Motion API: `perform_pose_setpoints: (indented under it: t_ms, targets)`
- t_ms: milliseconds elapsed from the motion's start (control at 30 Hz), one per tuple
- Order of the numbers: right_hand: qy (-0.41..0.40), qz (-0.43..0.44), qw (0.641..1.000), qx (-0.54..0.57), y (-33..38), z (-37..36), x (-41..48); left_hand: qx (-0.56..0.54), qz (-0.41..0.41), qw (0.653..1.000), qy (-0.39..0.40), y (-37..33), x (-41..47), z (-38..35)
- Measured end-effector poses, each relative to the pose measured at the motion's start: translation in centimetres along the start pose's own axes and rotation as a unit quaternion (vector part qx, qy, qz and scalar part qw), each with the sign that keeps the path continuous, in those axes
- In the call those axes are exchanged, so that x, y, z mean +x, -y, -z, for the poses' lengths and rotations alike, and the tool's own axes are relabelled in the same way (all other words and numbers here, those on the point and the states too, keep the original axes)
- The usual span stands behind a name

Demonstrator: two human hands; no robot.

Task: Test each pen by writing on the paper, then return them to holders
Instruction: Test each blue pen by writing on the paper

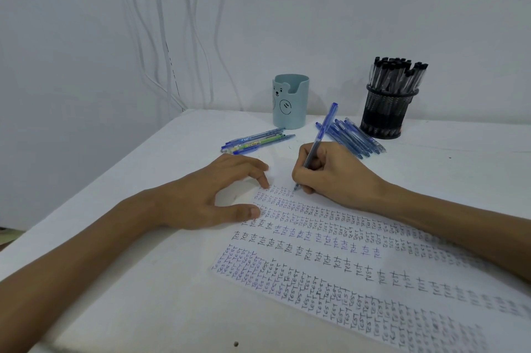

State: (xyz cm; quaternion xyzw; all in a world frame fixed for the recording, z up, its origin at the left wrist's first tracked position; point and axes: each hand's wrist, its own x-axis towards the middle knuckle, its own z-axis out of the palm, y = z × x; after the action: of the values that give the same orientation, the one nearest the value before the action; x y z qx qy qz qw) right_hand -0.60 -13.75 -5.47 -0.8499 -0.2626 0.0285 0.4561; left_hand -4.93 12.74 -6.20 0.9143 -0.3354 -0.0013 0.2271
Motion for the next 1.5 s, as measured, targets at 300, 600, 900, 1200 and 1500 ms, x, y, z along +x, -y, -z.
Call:
perform_pose_setpoints:
  t_ms: [300,600,900,1200,1500]
  targets:
    - [-0.045,-0.089,0.948,0.301,-0.5,0.4,1.1,-0.003,-0.005,1.000,-0.006,0.0,0.0,0.0]
    - [-0.061,-0.120,0.916,0.377,0.2,0.7,1.2,-0.007,0.000,1.000,0.002,0.1,0.0,0.1]
    - [-0.053,-0.125,0.962,0.235,-0.6,2.1,2.0,-0.008,-0.004,1.000,-0.004,0.2,0.0,0.0]
    - [-0.081,-0.062,0.944,-0.313,-2.6,7.2,7.3,-0.014,0.006,1.000,0.003,0.0,-0.2,0.1]
    - [-0.089,-0.087,0.869,-0.480,-3.1,5.7,7.8,-0.016,0.011,1.000,0.000,-0.3,-0.2,0.2]
